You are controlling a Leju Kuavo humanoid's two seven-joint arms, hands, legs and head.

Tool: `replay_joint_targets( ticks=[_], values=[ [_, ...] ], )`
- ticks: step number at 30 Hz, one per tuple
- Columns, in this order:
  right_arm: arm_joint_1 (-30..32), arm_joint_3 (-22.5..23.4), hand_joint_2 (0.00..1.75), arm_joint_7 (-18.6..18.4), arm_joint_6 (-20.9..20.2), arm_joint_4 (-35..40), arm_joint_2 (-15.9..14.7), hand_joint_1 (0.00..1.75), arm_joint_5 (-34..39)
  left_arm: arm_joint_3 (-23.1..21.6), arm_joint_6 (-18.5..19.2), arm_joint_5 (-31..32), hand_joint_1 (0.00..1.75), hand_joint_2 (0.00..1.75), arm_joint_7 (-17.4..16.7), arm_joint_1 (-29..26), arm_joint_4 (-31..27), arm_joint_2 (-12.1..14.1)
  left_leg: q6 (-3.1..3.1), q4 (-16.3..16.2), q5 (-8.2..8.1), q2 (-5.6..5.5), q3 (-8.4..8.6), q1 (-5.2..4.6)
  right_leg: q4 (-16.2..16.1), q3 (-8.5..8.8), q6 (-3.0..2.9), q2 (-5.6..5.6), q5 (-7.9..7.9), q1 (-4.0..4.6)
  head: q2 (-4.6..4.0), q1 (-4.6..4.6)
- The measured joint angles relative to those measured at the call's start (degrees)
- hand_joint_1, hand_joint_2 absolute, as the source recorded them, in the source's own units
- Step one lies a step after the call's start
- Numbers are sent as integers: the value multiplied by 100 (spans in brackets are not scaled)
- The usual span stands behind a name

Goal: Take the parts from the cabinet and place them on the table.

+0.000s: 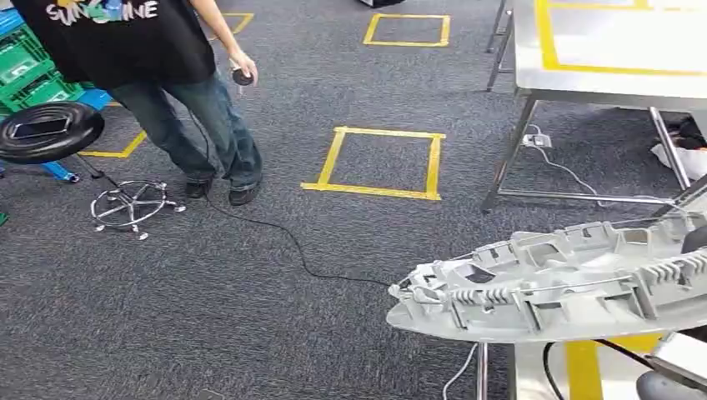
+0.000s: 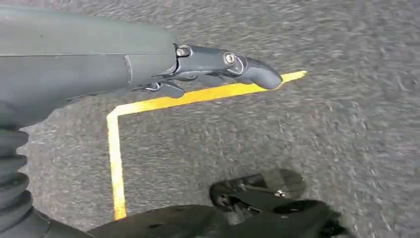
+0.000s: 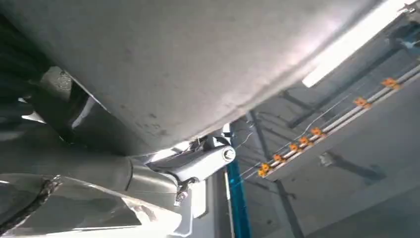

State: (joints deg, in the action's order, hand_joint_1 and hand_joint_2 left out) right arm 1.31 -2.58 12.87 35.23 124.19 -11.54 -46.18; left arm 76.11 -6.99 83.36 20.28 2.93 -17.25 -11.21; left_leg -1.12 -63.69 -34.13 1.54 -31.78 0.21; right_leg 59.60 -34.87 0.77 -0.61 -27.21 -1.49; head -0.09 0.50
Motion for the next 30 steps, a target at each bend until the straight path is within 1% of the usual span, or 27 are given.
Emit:
replay_joint_targets(
  ticks=[2,3,4,5,6,7,8,9,10,11,12,13,14,15,16,17,18,19,20,21,22,23,24,25,28,29,30],
  values=[
    [0,-4,175,4,-2,-2,0,175,-11,0,7,-2,0,175,2,-21,0,-7,12,-889,-379,-91,-407,-3,2,-13,-24,149,8,27,0,-6],
    [-1,-9,175,-4,-11,-2,0,175,-11,2,18,-13,0,175,2,-19,0,-9,32,-1163,-423,-98,-551,-6,2,-17,-30,233,11,44,0,-9],
    [-2,-9,175,-22,-18,-2,0,175,-13,2,26,-11,0,175,4,-13,0,-9,65,-1165,-325,-105,-568,-15,3,-14,-33,310,13,59,0,-7],
    [-3,-13,175,-39,-20,-2,0,175,-22,2,33,-11,0,175,4,-2,0,-11,113,-948,-104,-122,-495,-30,3,-9,-40,392,17,73,0,-9],
    [-6,-15,175,-42,-20,0,0,175,-22,2,35,-11,0,175,4,2,0,-11,175,-537,186,-177,-333,-53,3,2,-45,477,21,85,0,-7],
    [-7,-15,175,-42,-17,0,0,175,-24,2,35,-11,0,175,4,-1,0,-9,238,-72,463,-307,-145,-78,2,13,-44,553,23,88,0,-4],
    [-4,-15,175,-40,-15,-2,0,175,-24,2,35,-11,0,175,4,-11,-2,8,312,273,581,-639,-18,-97,-10,1,-46,606,30,58,0,0],
    [-20,-20,175,-42,-15,-4,0,175,-24,4,35,-11,0,175,4,-21,-2,15,349,340,583,-735,-13,-74,6,-23,-19,679,47,82,0,9],
    [-18,-24,175,-42,-13,-9,0,175,-28,4,35,-11,0,175,4,-23,-2,15,348,413,558,-683,32,-108,-1,-64,21,762,74,32,0,-35],
    [-13,-24,175,-53,-13,-9,0,175,-28,4,35,-13,0,175,4,-22,-2,15,372,439,535,-618,32,-121,-17,-103,68,817,105,3,0,-48],
    [-5,-24,175,-61,-13,-9,0,175,-26,4,35,-13,0,175,4,-13,-2,15,381,484,540,-546,38,-133,-58,-117,122,893,143,-4,0,-46],
    [-10,-28,175,-70,-15,-7,-2,175,-26,4,35,-13,0,175,4,-5,-2,17,364,648,615,-457,86,-83,-78,-118,157,923,161,22,0,-31],
    [-15,-31,175,-85,-17,-7,-4,175,-26,4,35,-13,0,175,4,6,-2,15,327,748,665,-359,146,-76,3,-199,129,575,91,42,0,-35],
    [-65,-39,175,-92,-22,-7,-4,175,-28,4,35,-20,0,175,4,1,-2,11,350,778,687,-297,160,-83,243,-312,156,308,-100,53,2,-4],
    [-77,-44,175,-92,-20,-7,-4,175,-26,4,35,-20,0,175,4,-1,-2,2,360,777,687,-205,149,-91,651,-497,194,195,-326,49,0,2],
    [-51,-50,175,-90,-17,-11,-4,175,-28,4,35,-20,0,175,4,-12,-2,0,363,775,683,-123,147,-94,1053,-677,219,137,-507,38,0,2],
    [-14,-52,175,-87,-15,-13,-4,175,-28,4,39,-20,0,175,4,-26,-2,-2,364,772,679,-28,138,-94,1381,-825,248,109,-622,29,0,-2],
    [6,-59,175,-87,-15,-17,-4,175,-26,4,39,-20,0,175,2,-32,-2,-4,360,765,675,53,132,-92,1462,-850,269,91,-606,21,0,5],
    [20,-61,175,-81,-15,-24,-4,175,-26,4,39,-20,0,175,2,-33,-2,-9,347,759,666,138,130,-88,1283,-731,292,62,-470,7,0,0],
    [23,-68,175,-59,-15,-26,-4,175,-26,4,39,-20,0,175,2,-30,-2,-17,325,740,652,212,127,-84,889,-489,313,7,-270,-7,0,2],
    [14,-74,175,-50,-15,-26,-4,175,-24,4,39,-20,0,175,4,-27,-2,-20,288,705,626,281,126,-76,382,-170,329,-110,-73,-15,0,0],
    [-10,-76,175,-50,-17,-26,-4,175,-24,4,39,-20,0,175,4,-25,-2,-17,245,659,594,340,128,-80,-26,65,346,-340,-44,-13,2,7],
    [-43,-79,175,-59,-22,-26,-4,175,-24,4,39,-20,0,175,4,-22,-4,0,196,619,543,383,104,-134,-65,154,256,-422,-97,28,0,1],
    [-67,-79,175,-72,-24,-24,-4,175,-24,4,42,-20,0,175,4,-19,-4,-4,184,590,533,438,120,-135,-73,127,148,-300,-70,30,0,-37],
    [-23,-74,175,-76,-15,-26,-4,175,-26,4,44,-20,0,175,4,7,-4,-4,132,567,515,593,141,-108,-70,85,35,-116,-29,45,0,-33],
    [-16,-74,175,-59,-11,-24,-4,175,-26,4,44,-20,0,175,4,13,-4,-4,85,499,423,381,123,-73,-74,85,9,-73,-14,33,0,-37],
    [-29,-74,175,-55,-7,-26,-4,175,-26,4,44,-20,0,175,4,9,-4,-7,66,247,227,96,30,-51,-74,80,-22,-19,-5,32,0,-52]
  ],
)
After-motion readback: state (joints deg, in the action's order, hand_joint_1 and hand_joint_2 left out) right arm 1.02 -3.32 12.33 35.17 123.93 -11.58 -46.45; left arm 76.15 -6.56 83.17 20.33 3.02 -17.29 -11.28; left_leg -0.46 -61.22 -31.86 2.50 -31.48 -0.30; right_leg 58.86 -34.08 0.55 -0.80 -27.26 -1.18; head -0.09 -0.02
